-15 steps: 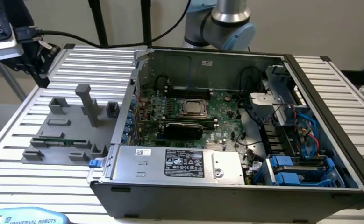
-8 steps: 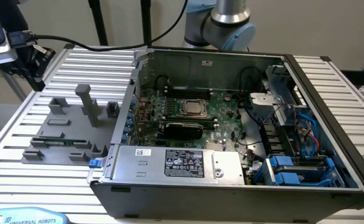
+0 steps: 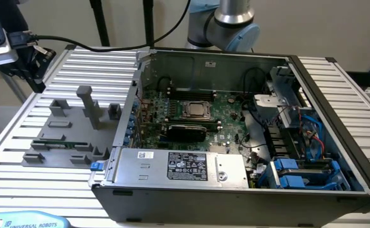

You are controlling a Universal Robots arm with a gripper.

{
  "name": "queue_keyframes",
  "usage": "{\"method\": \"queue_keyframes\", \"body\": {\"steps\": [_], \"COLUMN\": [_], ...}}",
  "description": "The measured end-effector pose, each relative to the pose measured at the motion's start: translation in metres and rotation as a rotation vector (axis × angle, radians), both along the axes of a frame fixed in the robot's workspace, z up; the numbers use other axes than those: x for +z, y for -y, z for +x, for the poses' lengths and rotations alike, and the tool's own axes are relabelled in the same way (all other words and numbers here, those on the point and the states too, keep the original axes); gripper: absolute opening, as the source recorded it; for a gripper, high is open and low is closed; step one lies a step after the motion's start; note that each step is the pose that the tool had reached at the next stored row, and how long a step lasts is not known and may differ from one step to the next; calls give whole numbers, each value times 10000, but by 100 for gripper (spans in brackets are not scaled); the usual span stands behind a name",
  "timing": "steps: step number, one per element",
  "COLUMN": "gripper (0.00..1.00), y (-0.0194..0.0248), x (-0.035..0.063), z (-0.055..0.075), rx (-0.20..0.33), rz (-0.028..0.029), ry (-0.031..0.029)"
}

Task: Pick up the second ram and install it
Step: 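Reach for the second ram, then pick up the second ram and move it above second insertion slot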

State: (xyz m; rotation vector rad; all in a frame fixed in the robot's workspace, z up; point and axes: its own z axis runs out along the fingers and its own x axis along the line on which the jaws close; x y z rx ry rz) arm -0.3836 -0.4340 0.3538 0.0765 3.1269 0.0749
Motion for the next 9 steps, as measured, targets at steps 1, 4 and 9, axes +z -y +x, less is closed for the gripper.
{"method": "queue_keyframes", "body": {"steps": [1,4,9], "gripper": [11,11,11], "y": [0,0,0], "x": [0,0,0], "z": [0,0,0], "rx": [10,39,85], "rz": [0,0,0], "ry": [0,-1,1]}}
